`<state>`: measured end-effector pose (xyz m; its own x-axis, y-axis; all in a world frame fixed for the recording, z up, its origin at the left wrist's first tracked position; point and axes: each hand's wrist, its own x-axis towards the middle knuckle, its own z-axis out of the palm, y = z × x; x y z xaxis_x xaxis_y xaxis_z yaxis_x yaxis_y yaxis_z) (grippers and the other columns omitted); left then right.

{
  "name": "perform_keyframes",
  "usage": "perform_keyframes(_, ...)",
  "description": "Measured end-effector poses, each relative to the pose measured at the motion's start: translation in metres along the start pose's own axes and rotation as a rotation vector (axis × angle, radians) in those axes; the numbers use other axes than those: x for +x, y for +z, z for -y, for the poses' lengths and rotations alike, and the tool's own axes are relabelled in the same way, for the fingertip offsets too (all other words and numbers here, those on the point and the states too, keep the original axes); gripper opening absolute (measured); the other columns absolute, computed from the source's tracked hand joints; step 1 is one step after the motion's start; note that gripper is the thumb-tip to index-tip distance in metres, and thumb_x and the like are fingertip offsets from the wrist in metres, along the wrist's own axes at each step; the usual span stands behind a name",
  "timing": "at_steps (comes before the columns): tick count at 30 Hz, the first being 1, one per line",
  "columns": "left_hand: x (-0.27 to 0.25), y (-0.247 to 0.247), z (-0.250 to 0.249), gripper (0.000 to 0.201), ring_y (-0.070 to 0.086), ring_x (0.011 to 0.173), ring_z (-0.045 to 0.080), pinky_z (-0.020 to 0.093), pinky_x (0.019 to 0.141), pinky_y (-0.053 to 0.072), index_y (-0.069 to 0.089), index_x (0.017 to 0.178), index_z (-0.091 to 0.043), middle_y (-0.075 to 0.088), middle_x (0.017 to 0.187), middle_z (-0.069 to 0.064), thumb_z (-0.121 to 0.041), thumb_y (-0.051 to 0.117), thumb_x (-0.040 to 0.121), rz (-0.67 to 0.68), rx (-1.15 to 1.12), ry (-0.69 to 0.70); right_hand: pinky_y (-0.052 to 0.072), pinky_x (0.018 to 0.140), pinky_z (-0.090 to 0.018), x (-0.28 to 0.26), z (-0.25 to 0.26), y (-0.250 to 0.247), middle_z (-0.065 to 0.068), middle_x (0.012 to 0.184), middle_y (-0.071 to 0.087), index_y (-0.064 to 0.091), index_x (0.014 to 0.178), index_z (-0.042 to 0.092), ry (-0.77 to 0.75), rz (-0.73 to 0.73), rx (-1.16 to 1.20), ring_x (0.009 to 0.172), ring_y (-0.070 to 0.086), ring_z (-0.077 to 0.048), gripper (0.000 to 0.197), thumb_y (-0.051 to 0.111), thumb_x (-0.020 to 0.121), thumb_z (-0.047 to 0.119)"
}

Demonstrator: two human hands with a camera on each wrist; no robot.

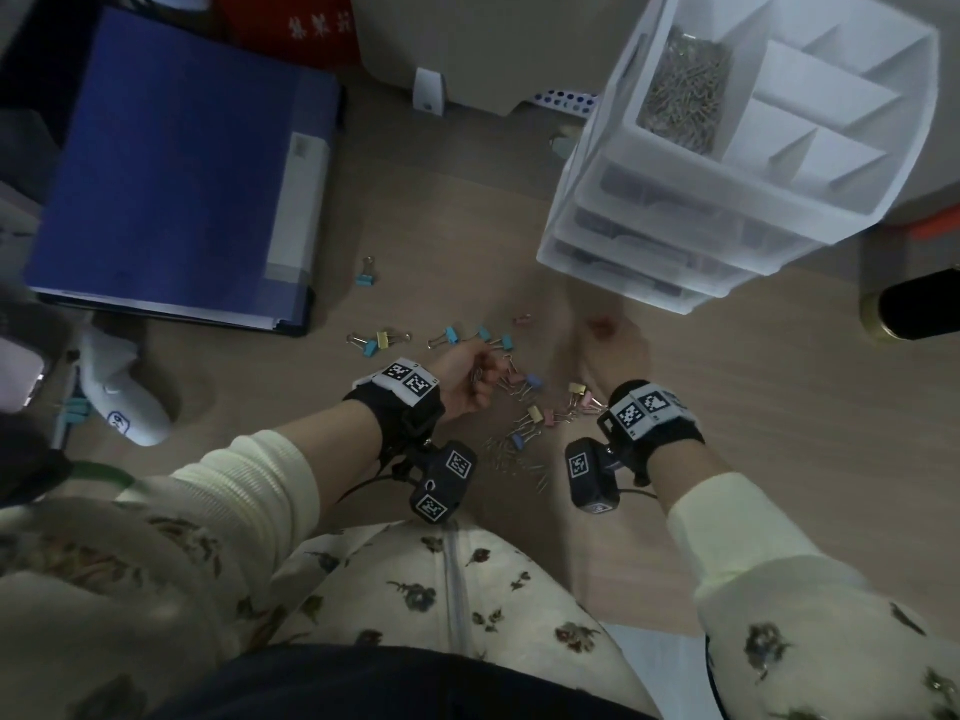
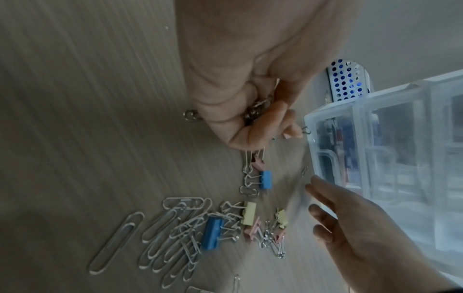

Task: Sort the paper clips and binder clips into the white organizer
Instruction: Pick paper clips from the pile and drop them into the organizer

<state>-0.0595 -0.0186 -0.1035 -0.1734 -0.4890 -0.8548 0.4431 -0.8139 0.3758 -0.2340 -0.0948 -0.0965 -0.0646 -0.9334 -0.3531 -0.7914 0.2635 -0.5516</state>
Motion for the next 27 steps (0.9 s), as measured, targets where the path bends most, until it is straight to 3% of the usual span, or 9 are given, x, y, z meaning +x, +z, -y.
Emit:
perform_keyframes(3, -0.003, -0.005, -0.002, 0.038, 0.025, 0.036, 0.006, 0.017, 0.038, 0.021, 0.051, 0.068, -0.015, 0.037, 0.042, -0.008, -0.027, 0.032, 0.098, 0.004, 0.029, -0.006, 0.046, 0.081, -0.036, 0.019, -0.005, -0.002, -0.015, 0.112, 0.063, 0.058, 0.114, 0.007, 0.014, 0.007, -0.142, 0.099, 0.06, -0.034, 0.033, 0.052, 0.09, 0.029)
perform_keyframes(6, -0.005, -0.011, -0.006, 0.035, 0.027, 0.038, 0.007, 0.016, 0.039, 0.024, 0.055, 0.069, -0.015, 0.032, 0.042, -0.008, -0.024, 0.036, 0.097, -0.033, 0.012, -0.002, 0.05, 0.085, -0.041, 0.031, -0.003, 0.001, -0.017, 0.117, 0.058, 0.055, 0.114, 0.002, 0.037, 0.051, -0.254, 0.095, 0.061, -0.035, 0.048, 0.051, 0.089, 0.043)
perform_keyframes(8, -0.004, -0.015, -0.009, 0.035, 0.031, 0.041, 0.008, 0.015, 0.038, 0.03, 0.056, 0.07, -0.013, 0.033, 0.047, -0.006, -0.025, 0.037, 0.097, -0.063, -0.026, 0.002, 0.05, 0.086, -0.045, 0.034, 0.0, 0.003, -0.019, 0.121, 0.056, 0.056, 0.112, -0.002, 0.037, 0.054, -0.315, 0.096, 0.061, -0.036, 0.047, 0.051, 0.09, 0.04)
perform_keyframes(10, -0.004, -0.018, -0.01, 0.037, 0.035, 0.048, 0.009, 0.015, 0.039, 0.034, 0.057, 0.072, -0.011, 0.036, 0.055, -0.003, -0.026, 0.035, 0.098, -0.084, -0.074, 0.018, 0.049, 0.086, -0.041, 0.036, 0.002, 0.005, -0.02, 0.122, 0.056, 0.055, 0.113, -0.003, 0.031, 0.051, -0.367, 0.1, 0.06, -0.037, 0.037, 0.051, 0.093, 0.028)
perform_keyframes(13, -0.004, -0.021, -0.01, 0.039, 0.039, 0.054, 0.01, 0.018, 0.042, 0.039, 0.059, 0.074, -0.008, 0.041, 0.061, 0.0, -0.027, 0.037, 0.099, -0.098, -0.124, 0.035, 0.048, 0.081, -0.037, 0.036, 0.004, 0.009, -0.019, 0.111, 0.063, 0.058, 0.111, 0.0, 0.05, 0.082, -0.398, 0.099, 0.061, -0.036, 0.028, 0.05, 0.093, 0.019)
perform_keyframes(19, -0.002, -0.019, -0.006, 0.039, 0.045, 0.05, 0.011, 0.022, 0.05, 0.042, 0.059, 0.074, -0.008, 0.046, 0.058, 0.0, -0.029, 0.037, 0.099, -0.116, -0.112, 0.043, 0.052, 0.083, -0.042, 0.034, 0.002, 0.009, -0.019, 0.108, 0.064, 0.059, 0.107, 0.002, 0.015, 0.068, -0.376, 0.095, 0.062, -0.037, 0.033, 0.047, 0.093, 0.029)
perform_keyframes(24, -0.007, -0.024, -0.007, 0.036, 0.046, 0.047, 0.01, 0.019, 0.045, 0.044, 0.059, 0.074, -0.008, 0.046, 0.061, 0.0, -0.026, 0.039, 0.098, -0.107, -0.108, 0.045, 0.045, 0.091, -0.048, 0.037, 0.003, 0.009, -0.019, 0.13, 0.048, 0.038, 0.13, -0.001, 0.027, 0.015, -0.373, 0.114, 0.053, -0.039, 0.061, 0.049, 0.092, 0.047)
perform_keyframes(27, -0.01, -0.026, -0.008, 0.035, 0.046, 0.047, 0.01, 0.02, 0.046, 0.043, 0.058, 0.073, -0.008, 0.046, 0.06, 0.0, -0.025, 0.04, 0.097, -0.096, -0.113, 0.046, 0.044, 0.092, -0.047, 0.041, 0.009, 0.011, -0.019, 0.13, 0.046, 0.041, 0.128, -0.001, -0.015, 0.036, -0.424, 0.115, 0.051, -0.039, 0.051, 0.048, 0.095, 0.038)
